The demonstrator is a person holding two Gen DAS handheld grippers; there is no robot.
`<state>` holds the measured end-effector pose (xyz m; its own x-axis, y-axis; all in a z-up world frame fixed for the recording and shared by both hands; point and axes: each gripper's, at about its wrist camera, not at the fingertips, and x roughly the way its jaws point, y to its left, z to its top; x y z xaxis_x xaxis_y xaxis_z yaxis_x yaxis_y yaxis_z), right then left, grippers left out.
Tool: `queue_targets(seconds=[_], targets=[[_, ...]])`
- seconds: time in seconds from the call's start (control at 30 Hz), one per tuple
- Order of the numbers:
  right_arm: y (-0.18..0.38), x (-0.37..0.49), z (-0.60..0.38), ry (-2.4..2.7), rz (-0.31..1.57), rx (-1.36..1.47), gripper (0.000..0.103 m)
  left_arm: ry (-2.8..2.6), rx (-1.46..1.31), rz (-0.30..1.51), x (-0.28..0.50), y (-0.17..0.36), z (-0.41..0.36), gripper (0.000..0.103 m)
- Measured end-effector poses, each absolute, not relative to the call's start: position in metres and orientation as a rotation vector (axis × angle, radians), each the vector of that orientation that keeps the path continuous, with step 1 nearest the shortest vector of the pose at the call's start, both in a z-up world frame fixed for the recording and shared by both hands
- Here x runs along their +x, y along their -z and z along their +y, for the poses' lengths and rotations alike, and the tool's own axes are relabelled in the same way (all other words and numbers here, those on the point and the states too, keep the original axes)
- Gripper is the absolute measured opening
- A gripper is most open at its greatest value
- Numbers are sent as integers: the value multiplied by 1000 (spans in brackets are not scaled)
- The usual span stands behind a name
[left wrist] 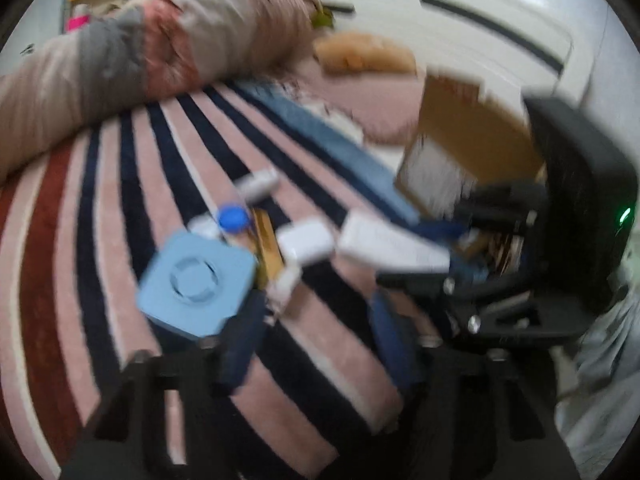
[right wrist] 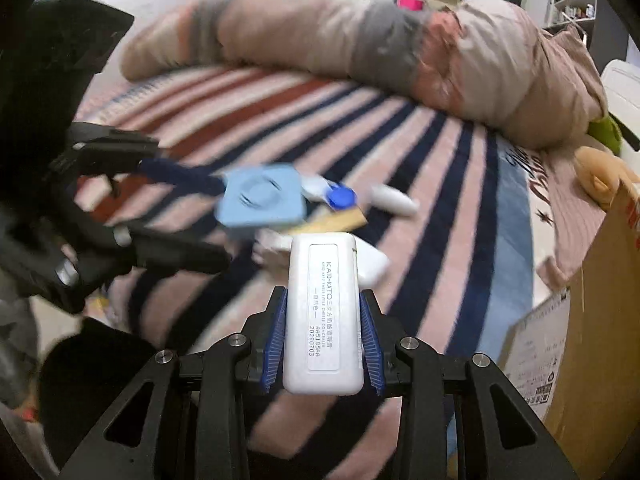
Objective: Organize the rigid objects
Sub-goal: 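Grasp the tape roll with the left gripper while the right gripper holds the power bank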
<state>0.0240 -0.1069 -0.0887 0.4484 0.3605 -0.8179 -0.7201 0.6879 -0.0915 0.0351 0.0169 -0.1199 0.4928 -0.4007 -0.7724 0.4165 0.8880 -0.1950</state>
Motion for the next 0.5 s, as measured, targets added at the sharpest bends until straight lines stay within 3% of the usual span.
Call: queue_targets(seconds=[0.17, 0.4, 0.5], targets=[[110, 30, -112, -639, 898, -501, 31, 453, 53, 919, 55, 143, 1, 33], [118, 26, -117, -625, 913, -503, 31, 379, 128, 903, 64, 150, -1, 33], [118, 27, -119, -629, 916, -487, 31, 393, 97, 890, 66, 151, 2, 46]])
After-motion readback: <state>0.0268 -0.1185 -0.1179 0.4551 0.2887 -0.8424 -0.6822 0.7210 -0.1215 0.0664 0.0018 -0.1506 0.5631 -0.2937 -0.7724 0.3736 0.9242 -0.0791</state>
